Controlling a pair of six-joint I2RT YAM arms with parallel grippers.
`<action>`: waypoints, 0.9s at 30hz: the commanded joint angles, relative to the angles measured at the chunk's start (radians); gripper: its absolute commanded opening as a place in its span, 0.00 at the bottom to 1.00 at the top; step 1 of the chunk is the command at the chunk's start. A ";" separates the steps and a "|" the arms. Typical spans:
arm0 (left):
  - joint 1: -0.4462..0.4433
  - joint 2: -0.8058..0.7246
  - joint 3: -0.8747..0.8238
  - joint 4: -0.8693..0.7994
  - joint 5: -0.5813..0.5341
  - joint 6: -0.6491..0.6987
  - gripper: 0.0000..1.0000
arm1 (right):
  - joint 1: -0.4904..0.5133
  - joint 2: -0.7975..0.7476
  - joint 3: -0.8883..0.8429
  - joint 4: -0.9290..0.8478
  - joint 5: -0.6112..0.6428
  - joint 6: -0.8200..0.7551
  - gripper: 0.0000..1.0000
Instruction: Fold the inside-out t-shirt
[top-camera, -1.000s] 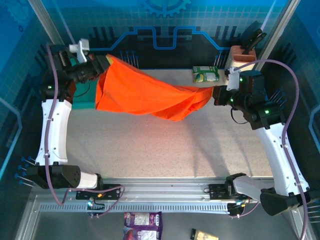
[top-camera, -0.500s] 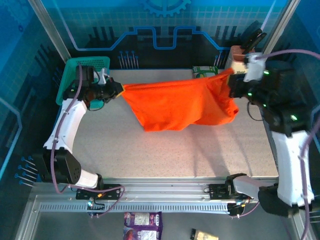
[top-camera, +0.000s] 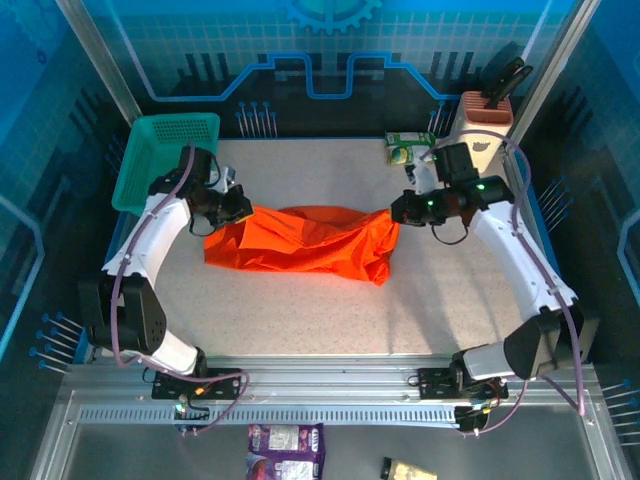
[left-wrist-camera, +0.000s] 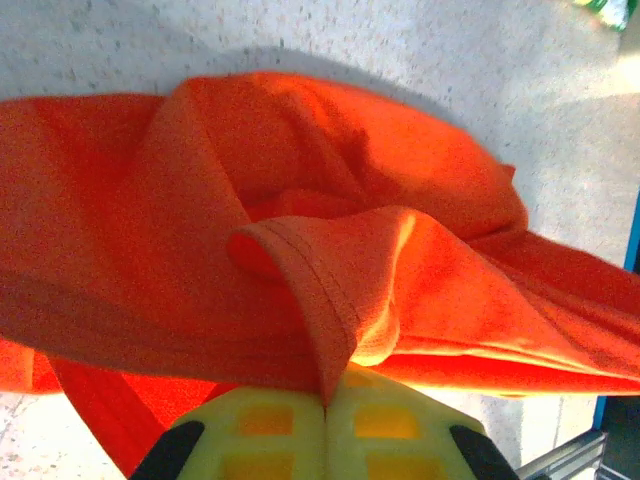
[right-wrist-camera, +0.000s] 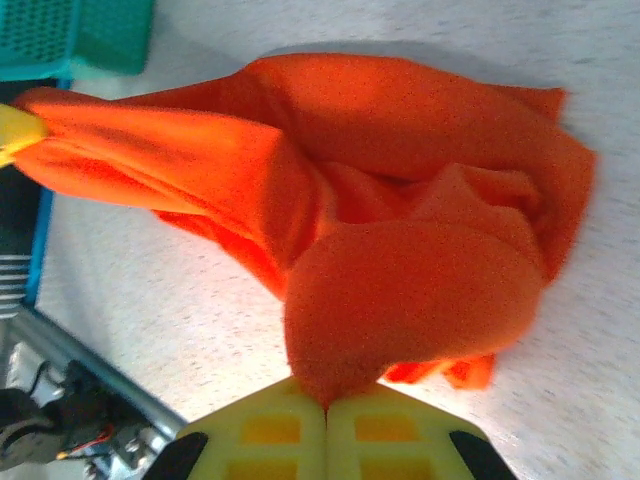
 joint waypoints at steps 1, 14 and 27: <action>-0.038 -0.003 -0.008 0.036 0.007 -0.010 0.00 | 0.079 0.120 0.025 0.078 -0.160 0.020 0.00; -0.198 0.066 -0.013 0.132 -0.009 -0.085 0.00 | 0.283 0.165 0.022 0.134 0.271 -0.006 0.37; -0.223 0.082 -0.037 0.148 -0.020 -0.091 0.00 | 0.306 0.202 -0.067 0.183 0.337 -0.060 0.21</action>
